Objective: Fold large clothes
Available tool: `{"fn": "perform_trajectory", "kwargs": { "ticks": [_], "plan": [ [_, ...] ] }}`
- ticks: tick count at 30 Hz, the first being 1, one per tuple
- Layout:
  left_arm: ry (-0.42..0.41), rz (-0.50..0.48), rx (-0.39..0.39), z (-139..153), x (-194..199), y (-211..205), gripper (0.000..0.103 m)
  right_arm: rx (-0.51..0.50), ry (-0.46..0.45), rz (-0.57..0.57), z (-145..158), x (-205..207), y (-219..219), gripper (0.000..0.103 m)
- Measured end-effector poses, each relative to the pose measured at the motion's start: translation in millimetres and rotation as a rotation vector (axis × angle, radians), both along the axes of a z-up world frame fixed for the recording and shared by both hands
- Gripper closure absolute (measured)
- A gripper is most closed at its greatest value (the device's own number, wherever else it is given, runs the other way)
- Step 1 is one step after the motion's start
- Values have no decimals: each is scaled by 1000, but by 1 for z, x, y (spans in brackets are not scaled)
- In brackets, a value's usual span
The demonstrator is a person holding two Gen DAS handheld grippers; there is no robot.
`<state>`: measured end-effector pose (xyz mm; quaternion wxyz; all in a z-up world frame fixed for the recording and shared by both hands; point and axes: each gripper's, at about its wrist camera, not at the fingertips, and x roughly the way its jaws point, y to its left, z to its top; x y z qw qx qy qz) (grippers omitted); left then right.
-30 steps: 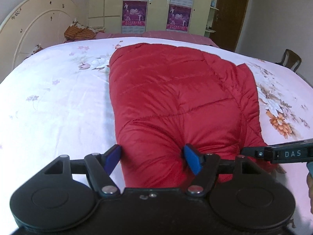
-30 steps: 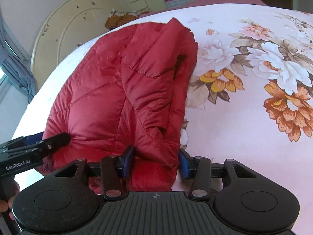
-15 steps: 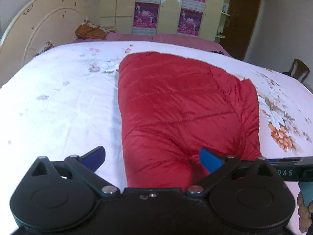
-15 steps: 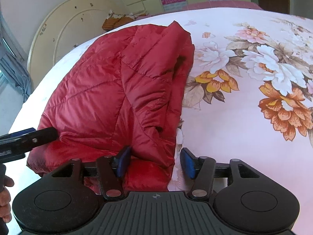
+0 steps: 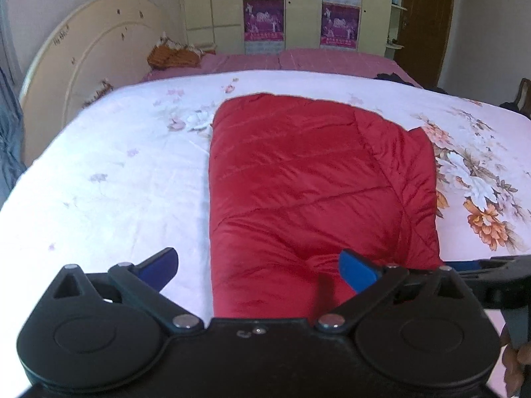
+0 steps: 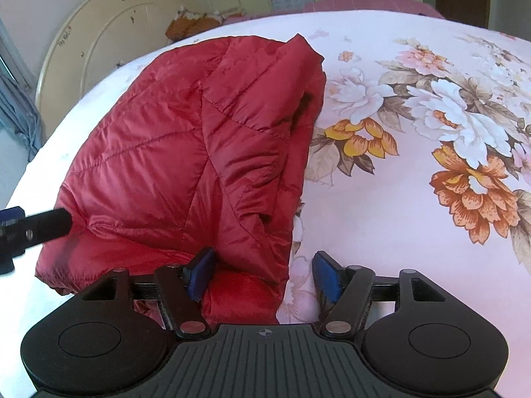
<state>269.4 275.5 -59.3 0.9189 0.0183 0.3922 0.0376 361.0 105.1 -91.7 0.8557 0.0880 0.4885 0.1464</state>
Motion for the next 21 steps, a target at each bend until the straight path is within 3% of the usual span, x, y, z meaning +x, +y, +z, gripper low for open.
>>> {"fn": "perform_trajectory", "kwargs": {
  "ticks": [1,2,15,18,20,21],
  "plan": [
    [-4,9,0,2,-3,-2,0,-24,-2,-8,2,0,0,19],
    [-1,11,-8,4,-5,-3,0,-41,-11,-14,4,-1,-1,16],
    [-34,44,27,32,-69,-29,12,-66,-212,36,70,-81,-18,15],
    [-63,35,76,43,-95,-39,12,-65,-267,38,89,-110,-24,13],
    [-74,19,119,51,-117,-48,12,-76,-317,35,103,-133,-29,0],
    [-79,14,129,54,-126,-51,11,-76,-346,28,109,-144,-32,0]
  ]
}}
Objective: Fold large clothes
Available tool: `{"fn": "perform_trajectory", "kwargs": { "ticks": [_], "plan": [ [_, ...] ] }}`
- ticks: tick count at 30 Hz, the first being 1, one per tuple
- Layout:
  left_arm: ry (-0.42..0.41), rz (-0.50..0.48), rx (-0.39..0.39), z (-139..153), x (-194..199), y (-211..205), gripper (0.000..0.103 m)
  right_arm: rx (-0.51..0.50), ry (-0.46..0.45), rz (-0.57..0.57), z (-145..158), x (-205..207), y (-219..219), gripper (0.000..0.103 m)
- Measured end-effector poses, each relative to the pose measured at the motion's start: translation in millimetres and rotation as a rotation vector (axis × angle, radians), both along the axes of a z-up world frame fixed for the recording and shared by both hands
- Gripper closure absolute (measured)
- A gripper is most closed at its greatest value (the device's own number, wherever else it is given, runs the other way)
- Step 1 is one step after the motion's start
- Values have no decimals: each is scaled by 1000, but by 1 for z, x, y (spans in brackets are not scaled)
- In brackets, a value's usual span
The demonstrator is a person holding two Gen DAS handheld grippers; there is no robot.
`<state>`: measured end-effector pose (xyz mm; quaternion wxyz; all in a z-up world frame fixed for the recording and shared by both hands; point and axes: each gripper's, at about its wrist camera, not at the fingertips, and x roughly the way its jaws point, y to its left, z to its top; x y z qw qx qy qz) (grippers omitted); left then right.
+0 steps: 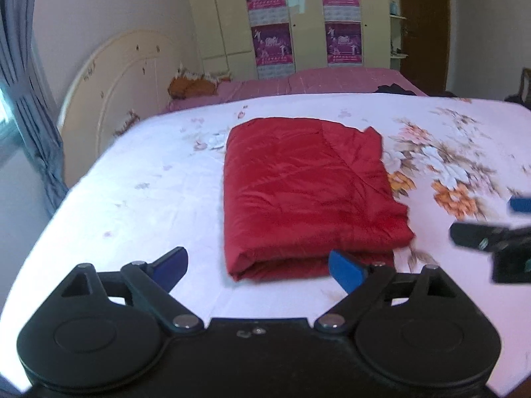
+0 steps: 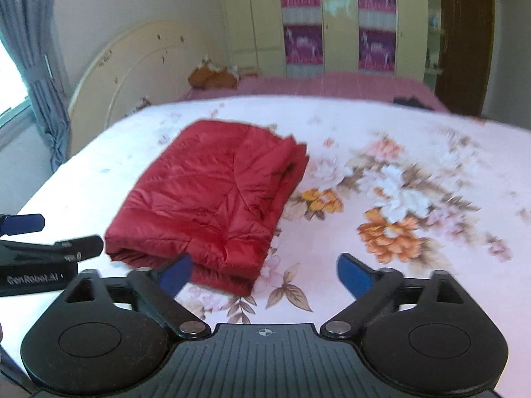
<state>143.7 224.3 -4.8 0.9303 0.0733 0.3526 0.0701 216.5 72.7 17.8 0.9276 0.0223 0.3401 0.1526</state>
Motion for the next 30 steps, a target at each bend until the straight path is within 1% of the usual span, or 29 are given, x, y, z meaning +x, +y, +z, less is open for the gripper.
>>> {"fn": "perform_trajectory", "kwargs": {
  "ticks": [3,6,9,14,18,22,26,30],
  "plan": [
    [5,-5,4,9,-32,-10,10,12,-65,-24,17,-35,-8,0],
    [7,-4,-31,17,-61,-17,10,20,-104,-56,26,-68,-16,0],
    [11,1,-75,24,-87,-21,8,18,-119,-72,32,-96,-22,0],
    [-23,44,-117,35,-123,-25,7,24,-117,-85,38,-132,-26,0],
    [-58,61,-98,43,-138,-28,6,24,-138,-76,43,-152,-28,0],
    [-83,80,-118,51,-149,-26,5,18,-158,-77,48,-162,-30,0],
    [-117,94,-109,56,-156,-25,3,31,-167,-76,53,-167,-33,0],
    [-146,106,-131,62,-160,-21,1,34,-177,-73,57,-170,-33,0]
  ]
}}
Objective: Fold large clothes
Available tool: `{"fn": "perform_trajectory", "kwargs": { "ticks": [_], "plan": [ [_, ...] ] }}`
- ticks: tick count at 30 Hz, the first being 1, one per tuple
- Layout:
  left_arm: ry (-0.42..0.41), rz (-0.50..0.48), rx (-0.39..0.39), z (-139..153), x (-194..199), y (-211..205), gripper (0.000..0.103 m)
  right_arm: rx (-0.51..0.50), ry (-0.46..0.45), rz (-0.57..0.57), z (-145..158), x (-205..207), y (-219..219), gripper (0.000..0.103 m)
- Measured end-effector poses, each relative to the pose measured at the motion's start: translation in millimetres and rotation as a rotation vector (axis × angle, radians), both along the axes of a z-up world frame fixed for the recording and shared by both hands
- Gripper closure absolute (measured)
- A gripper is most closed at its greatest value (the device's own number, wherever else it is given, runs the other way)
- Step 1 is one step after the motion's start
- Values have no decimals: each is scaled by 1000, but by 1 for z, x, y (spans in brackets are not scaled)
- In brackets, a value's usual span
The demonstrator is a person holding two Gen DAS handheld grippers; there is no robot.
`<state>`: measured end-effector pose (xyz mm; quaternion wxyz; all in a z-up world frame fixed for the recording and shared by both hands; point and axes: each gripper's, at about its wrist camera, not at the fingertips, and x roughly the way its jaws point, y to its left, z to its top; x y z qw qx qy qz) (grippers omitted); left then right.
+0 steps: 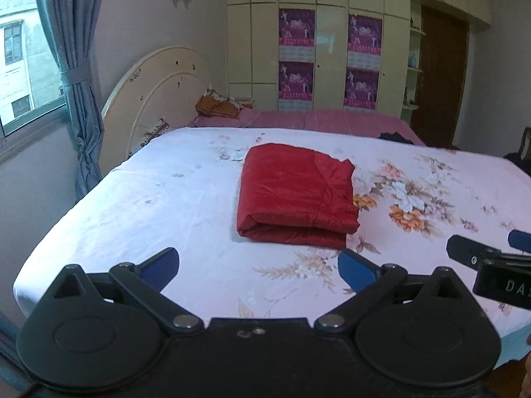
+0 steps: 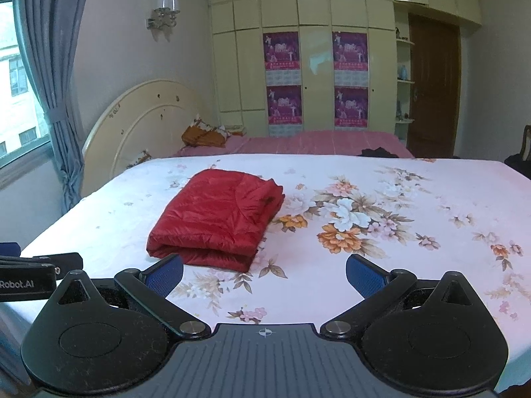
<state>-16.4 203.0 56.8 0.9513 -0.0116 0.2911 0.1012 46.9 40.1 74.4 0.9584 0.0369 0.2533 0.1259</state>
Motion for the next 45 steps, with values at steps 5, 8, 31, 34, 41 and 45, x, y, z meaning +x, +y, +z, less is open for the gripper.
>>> {"fn": "perform_trajectory", "kwargs": {
  "ticks": [5,8,31,34,41,45],
  "plan": [
    [-17,7,14,4,-2,0,1,4,-13,8,3,-2,1,0],
    [-18,6,17,3,-2,1,1,3,-13,8,3,-1,2,0],
    [-6,24,24,3,8,8,1,9,2,-4,3,11,4,0],
    [-6,24,23,3,8,8,1,9,3,-2,3,12,5,0],
    [-5,26,22,3,9,8,1,13,7,2,2,16,6,0],
    [3,27,19,1,14,9,1,11,10,6,1,18,6,0]
  ]
}}
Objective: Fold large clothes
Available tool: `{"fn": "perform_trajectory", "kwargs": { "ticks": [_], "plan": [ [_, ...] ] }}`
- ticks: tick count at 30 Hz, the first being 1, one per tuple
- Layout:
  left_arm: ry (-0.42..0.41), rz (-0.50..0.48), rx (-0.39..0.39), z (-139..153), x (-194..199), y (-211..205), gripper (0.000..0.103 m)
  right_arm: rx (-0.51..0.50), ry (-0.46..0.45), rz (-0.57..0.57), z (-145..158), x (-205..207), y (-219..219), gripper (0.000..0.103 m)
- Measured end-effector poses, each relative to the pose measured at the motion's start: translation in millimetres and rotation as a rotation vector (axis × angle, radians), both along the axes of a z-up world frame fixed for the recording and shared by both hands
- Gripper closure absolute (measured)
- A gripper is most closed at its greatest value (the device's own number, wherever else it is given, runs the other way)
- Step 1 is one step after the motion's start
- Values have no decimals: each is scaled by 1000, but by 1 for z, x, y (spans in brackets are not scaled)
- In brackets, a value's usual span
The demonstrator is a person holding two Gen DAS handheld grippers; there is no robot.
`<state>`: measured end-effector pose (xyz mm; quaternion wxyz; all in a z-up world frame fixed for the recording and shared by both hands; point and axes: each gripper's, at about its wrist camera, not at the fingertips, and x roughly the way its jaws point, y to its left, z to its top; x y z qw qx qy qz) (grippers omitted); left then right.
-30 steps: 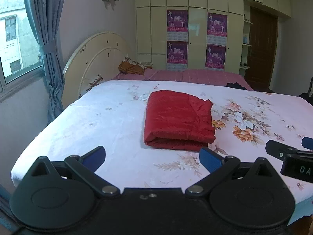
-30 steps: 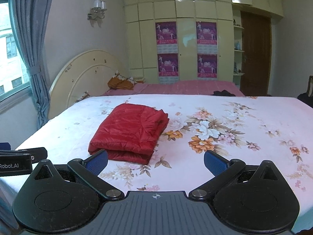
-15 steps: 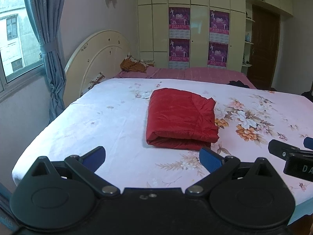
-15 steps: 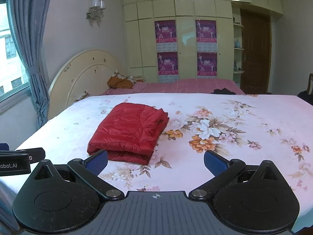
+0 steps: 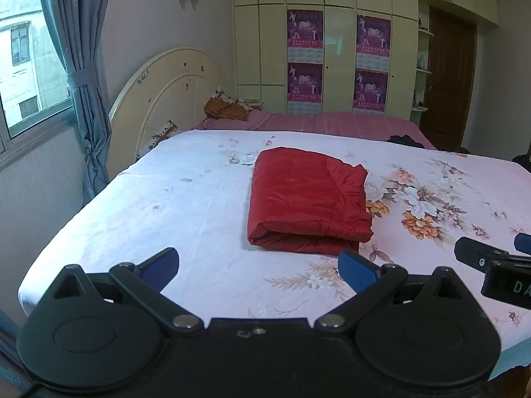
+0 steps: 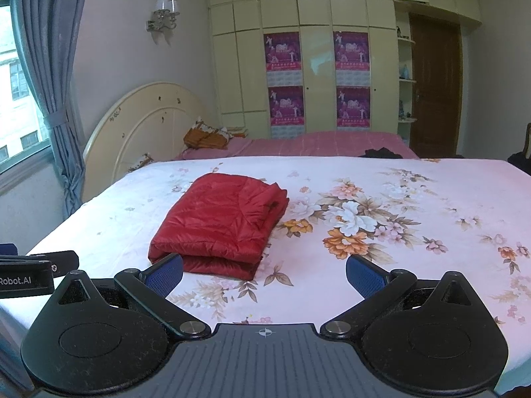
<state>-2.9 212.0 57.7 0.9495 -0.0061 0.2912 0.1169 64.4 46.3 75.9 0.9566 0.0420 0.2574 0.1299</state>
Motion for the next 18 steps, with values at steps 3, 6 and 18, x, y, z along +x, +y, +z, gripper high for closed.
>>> {"fn": "perform_trajectory", "kwargs": {
  "ticks": [3,6,18],
  "plan": [
    [8,-3,-7,-2,5,2,1,-2,5,3,-2,3,1,0],
    [18,-9,-20,-5,11,4,1,-3,13,5,-5,7,4,0],
    [43,-24,-42,-30,63,17,5,-8,76,-42,-27,43,-4,0]
  ]
}}
